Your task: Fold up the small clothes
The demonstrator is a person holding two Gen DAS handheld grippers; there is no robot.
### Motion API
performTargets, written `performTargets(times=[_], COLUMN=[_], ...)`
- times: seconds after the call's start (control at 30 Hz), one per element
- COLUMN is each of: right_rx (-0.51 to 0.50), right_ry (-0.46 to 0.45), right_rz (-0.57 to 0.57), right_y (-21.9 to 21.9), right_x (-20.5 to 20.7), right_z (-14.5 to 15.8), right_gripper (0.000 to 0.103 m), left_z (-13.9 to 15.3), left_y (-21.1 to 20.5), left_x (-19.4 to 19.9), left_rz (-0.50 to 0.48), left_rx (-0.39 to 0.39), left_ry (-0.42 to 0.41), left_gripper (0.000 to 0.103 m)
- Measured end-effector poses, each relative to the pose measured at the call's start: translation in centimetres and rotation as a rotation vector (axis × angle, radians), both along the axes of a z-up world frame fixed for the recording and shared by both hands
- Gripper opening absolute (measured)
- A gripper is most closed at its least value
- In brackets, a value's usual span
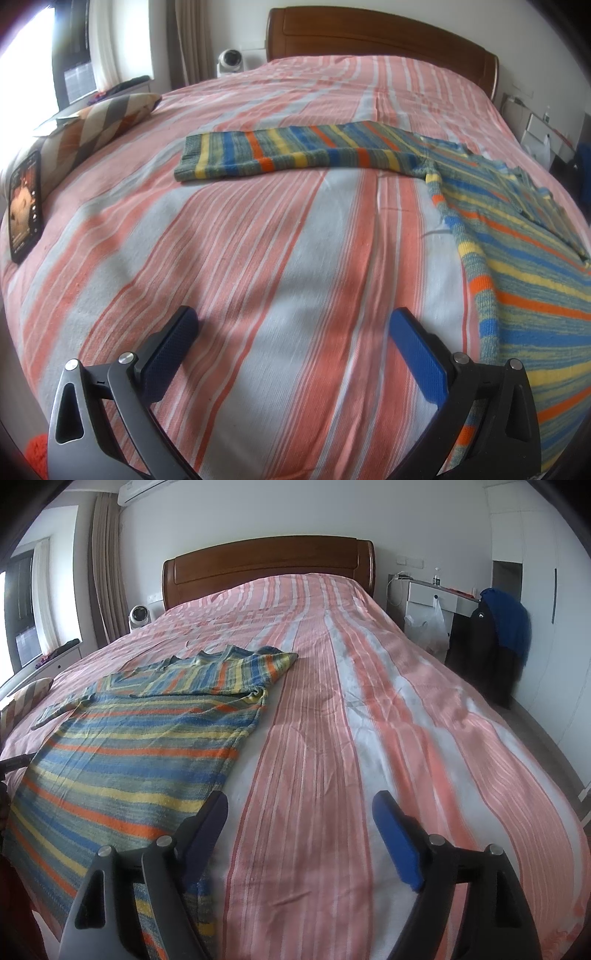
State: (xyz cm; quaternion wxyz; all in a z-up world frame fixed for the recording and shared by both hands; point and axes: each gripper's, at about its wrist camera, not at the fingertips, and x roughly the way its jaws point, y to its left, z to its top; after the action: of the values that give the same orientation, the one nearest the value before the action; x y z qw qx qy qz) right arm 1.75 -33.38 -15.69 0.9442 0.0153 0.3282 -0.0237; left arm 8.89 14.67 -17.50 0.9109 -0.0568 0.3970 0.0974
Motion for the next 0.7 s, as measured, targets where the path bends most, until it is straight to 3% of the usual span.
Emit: performTargets(times=[0.7], right_rx=[-0.006], right_ry=[-0.002], right_rz=[0.009], right_y=[0.09], right_x=[-0.21], right_z=[0.19], right_gripper=[0.080], left_z=[-0.02], left_y=[-0.03], left_x=[-0.01], left_rz=[0.000], left_rx=[0.002], left_ry=[0.000], left_gripper=[0.103])
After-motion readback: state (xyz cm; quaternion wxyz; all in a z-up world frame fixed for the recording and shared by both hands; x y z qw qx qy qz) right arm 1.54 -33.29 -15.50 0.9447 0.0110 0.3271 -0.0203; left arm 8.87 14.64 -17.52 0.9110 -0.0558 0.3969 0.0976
